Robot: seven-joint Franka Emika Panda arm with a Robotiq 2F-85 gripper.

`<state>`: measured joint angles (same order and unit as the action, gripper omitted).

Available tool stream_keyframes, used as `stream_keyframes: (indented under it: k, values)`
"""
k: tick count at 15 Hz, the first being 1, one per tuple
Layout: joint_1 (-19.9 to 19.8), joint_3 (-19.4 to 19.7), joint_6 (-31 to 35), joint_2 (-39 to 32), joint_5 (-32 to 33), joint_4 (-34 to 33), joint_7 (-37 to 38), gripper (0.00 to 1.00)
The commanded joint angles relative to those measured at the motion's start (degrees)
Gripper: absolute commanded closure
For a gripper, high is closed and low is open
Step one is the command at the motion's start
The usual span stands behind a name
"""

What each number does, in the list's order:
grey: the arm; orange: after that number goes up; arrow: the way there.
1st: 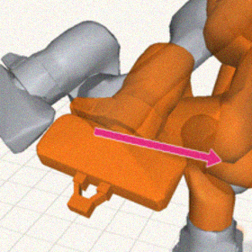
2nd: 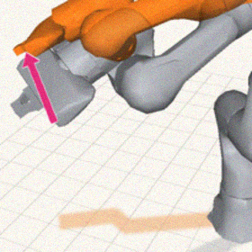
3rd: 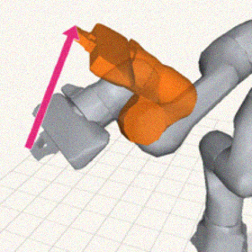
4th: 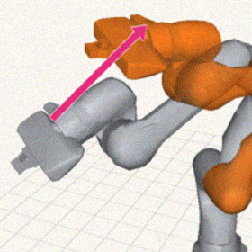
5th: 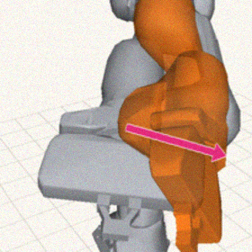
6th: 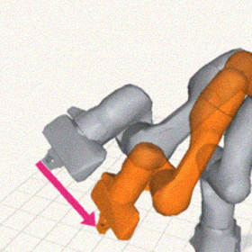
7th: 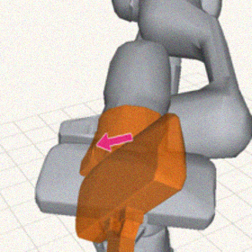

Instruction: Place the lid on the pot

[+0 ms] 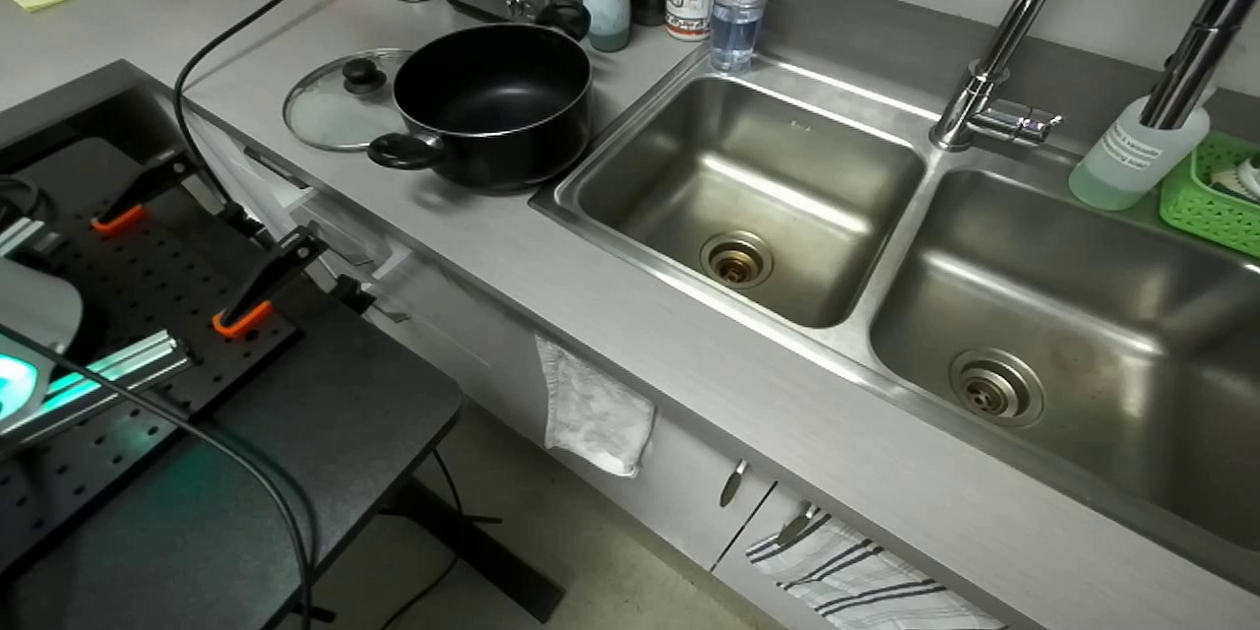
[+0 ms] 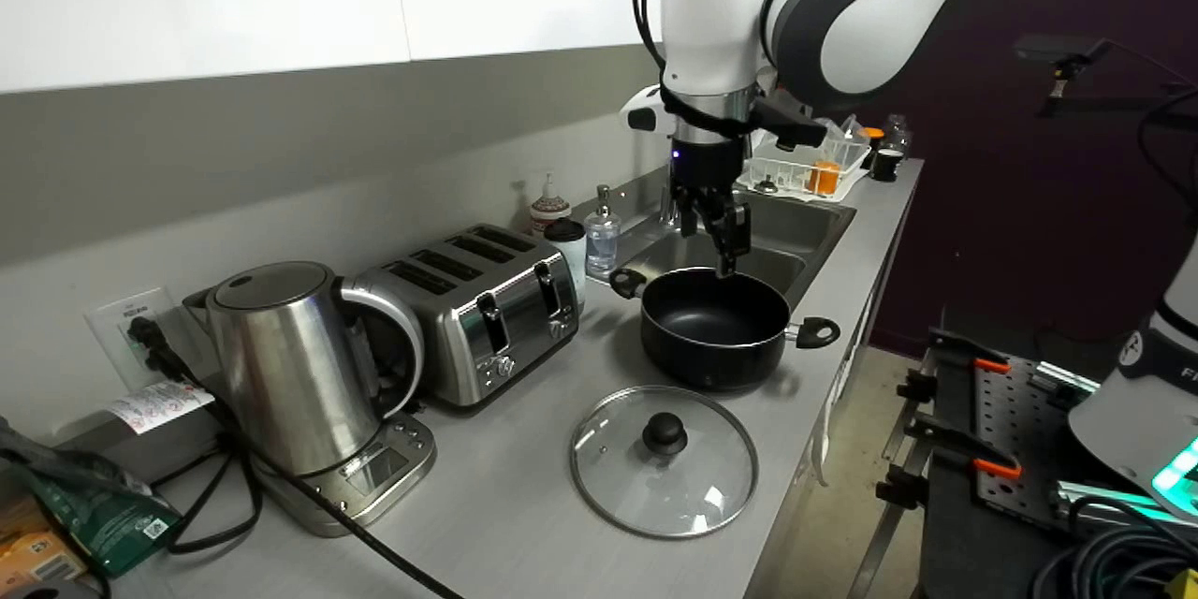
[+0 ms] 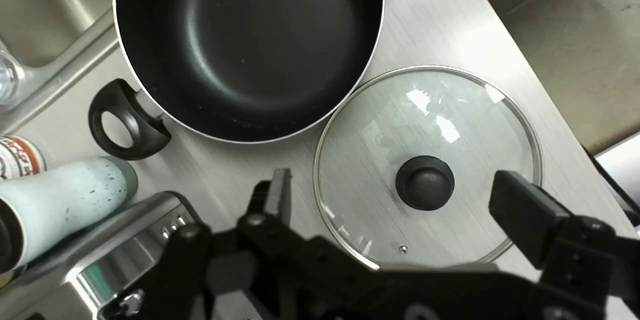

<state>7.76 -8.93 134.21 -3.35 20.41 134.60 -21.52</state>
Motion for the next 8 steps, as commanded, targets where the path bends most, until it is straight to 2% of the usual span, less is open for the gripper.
stream_keyframes:
  k: [1,8]
  values:
    - [0.3,-0.2,0.3,-4.7,-0.3,-3.1,-4.8,0.00]
    - [0.7,-0.6,1.2,-11.1,3.0,-5.6,-7.8,0.00]
